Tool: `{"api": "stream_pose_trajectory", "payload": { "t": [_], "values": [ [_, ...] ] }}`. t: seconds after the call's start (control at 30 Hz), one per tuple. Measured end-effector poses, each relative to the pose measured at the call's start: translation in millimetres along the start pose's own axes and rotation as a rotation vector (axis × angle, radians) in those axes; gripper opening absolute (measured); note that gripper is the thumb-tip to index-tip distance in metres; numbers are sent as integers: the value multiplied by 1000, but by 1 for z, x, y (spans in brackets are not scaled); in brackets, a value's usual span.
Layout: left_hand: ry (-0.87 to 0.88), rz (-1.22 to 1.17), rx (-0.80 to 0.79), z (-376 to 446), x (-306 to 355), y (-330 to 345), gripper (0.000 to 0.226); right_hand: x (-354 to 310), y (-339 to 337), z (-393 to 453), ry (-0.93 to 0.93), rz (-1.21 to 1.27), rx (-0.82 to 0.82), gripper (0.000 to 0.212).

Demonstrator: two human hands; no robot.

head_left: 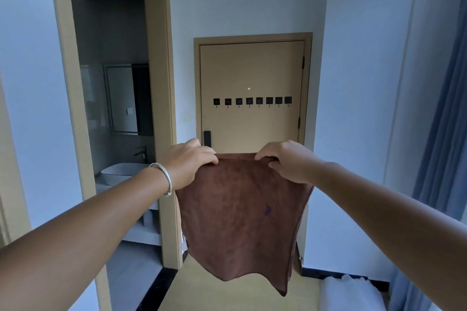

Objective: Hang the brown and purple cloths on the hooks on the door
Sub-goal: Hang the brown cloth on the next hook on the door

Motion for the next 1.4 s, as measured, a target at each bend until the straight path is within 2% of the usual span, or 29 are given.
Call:
{"api": "stream_pose_trajectory", "payload": {
  "t": [0.13,0.27,0.47,0.6,0.77,0.87,1.07,1.4],
  "values": [
    [13,-21,5,30,-40,36,65,14,23,53,-8,-32,33,41],
    [39,-29,73,58,-84,77,65,27,50,108,-16,-47,60,39],
    [92,-101,142,103,-175,138,62,34,92,206,-1,-48,84,41],
    [17,-228,120,125,-233,175,42,34,116,270,25,-27,66,46],
    [-49,-252,124,150,-286,218,23,35,150,331,36,3,65,46],
    [-85,-246,134,165,-312,244,27,42,168,366,42,4,58,45],
    [-14,-193,150,202,-354,296,51,70,202,435,38,-9,63,41],
    [42,-179,92,304,-432,387,60,146,250,575,-12,30,64,42]
  ]
}}
Point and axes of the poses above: each hand's wrist, its own z-axis towards the middle knuckle, its own y-axis out of the palm, x = y × z, the point moved 1 cm from there along z, towards the middle knuckle, and after that the axes turned 13 degrees about y, right-handed, at the moved point
